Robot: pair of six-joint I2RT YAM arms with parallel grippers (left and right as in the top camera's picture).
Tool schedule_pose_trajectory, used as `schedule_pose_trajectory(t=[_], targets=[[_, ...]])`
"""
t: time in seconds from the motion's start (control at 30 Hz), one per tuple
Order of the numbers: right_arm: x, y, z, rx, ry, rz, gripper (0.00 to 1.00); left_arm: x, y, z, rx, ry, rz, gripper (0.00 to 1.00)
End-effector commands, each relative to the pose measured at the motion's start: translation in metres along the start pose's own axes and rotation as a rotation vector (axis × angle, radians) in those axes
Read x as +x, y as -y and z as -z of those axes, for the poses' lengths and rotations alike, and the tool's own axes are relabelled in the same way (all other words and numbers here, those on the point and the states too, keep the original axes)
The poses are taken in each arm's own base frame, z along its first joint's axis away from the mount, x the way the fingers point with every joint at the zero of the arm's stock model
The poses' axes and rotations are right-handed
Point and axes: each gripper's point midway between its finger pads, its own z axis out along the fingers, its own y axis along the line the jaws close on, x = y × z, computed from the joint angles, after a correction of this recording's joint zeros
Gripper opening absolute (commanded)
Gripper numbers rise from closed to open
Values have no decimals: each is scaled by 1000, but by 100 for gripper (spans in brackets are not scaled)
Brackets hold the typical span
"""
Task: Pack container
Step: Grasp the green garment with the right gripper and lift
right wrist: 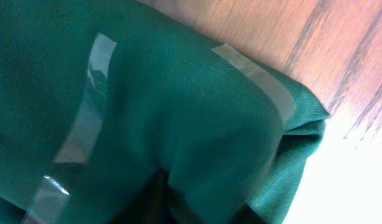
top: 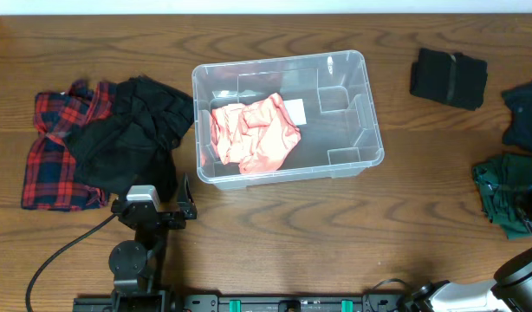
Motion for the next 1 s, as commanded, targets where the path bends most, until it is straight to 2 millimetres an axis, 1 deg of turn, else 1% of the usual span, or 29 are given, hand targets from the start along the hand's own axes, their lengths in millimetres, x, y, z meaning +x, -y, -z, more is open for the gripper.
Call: schedule_pose_trajectory(t=[0.0, 0.07, 0.17, 0.2, 0.27, 0.33, 0.4, 0.5, 0.57, 0.67, 0.73, 0.83, 0.97], targets=[[24, 12, -7, 66, -65, -14, 9, 16, -1, -1, 1, -49, -13, 98], [28, 4, -7, 49, -78, 3, 2, 16, -1, -1, 1, -49, -13, 98], [36, -18, -8, -2, -100, 48, 1, 16, -1, -1, 1, -49, -13, 98], [40, -30, -7, -19, -109, 81, 1, 16, -1, -1, 1, -49, -13, 98], [45, -46, -6, -33, -116, 122, 1, 16, -1, -1, 1, -49, -13, 98], [50, -66, -2, -50, -124, 180, 1, 16, -1, -1, 1, -49, -13, 98], [55, -91, 5, -79, -130, 245, 1, 16, -1, -1, 1, -49, -13, 98], [56, -127, 22, -142, -128, 319, 1, 16, -1, -1, 1, -49, -13, 98], [54, -151, 38, -204, -116, 353, 1, 16, -1, -1, 1, -49, -13, 98], [49, -191, 78, -335, -92, 411, 1, 16, -1, -1, 1, -49, -13, 98], [44, -209, 103, -388, -62, 451, 1, 16, -1, -1, 1, -49, -13, 98], [40, -234, 150, -451, 6, 538, 1, 16, -1, -1, 1, -49, -13, 98], [45, -264, 213, -540, 96, 633, 1, 16, -1, -1, 1, -49, -13, 98]])
